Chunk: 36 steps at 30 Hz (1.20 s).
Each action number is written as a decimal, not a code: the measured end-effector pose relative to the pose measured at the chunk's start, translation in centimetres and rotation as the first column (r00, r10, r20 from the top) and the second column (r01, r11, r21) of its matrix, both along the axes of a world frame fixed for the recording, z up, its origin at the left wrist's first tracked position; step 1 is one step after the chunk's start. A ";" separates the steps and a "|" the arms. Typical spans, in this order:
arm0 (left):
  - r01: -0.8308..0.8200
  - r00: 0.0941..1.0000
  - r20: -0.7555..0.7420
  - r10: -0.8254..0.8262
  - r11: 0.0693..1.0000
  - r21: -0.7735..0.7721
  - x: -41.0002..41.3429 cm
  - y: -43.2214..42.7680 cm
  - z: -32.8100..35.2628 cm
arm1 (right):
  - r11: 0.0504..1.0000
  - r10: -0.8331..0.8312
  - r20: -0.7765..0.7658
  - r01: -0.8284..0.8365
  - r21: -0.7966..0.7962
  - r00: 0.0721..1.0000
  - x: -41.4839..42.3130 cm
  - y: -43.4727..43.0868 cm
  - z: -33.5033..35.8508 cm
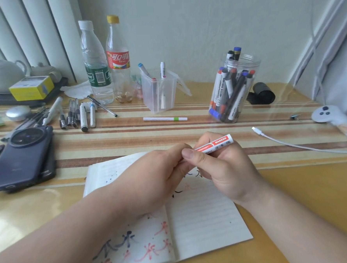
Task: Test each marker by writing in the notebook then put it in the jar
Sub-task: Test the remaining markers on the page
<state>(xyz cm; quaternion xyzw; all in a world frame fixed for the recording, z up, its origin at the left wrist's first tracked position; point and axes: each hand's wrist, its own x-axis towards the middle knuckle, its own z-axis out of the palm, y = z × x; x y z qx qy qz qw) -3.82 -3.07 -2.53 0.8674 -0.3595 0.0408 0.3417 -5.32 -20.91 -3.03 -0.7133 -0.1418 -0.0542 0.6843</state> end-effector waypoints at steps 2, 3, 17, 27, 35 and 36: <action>-0.010 1.000 0.002 0.010 1.000 -0.006 0.0 -0.1 0.0 | 1.000 -0.008 -0.006 0.008 0.000 1.000 0.0 0.0 0.1; -0.014 1.000 0.006 0.014 1.000 -0.008 -0.1 -0.3 0.0 | 1.000 -0.026 -0.007 0.025 -0.006 1.000 -0.1 0.0 0.2; -0.037 0.999 -0.031 0.037 0.999 0.009 -0.8 -1.0 0.3 | 0.998 0.011 0.019 -0.010 -0.056 1.000 0.1 -0.5 0.6; -0.071 0.982 -0.183 0.054 0.994 -0.088 -0.2 0.3 -0.2 | 0.955 -0.194 -0.111 0.213 0.207 0.975 1.3 -3.5 0.9; -0.064 0.962 -0.266 0.056 0.998 -0.020 0.7 1.5 -0.2 | 0.998 -0.024 -0.403 0.001 -0.058 0.915 0.1 -6.3 3.0; -0.044 0.965 -0.257 0.047 0.999 0.018 0.7 1.4 -0.3 | 0.994 -0.036 -0.365 -0.005 -0.111 0.930 0.0 -6.2 2.6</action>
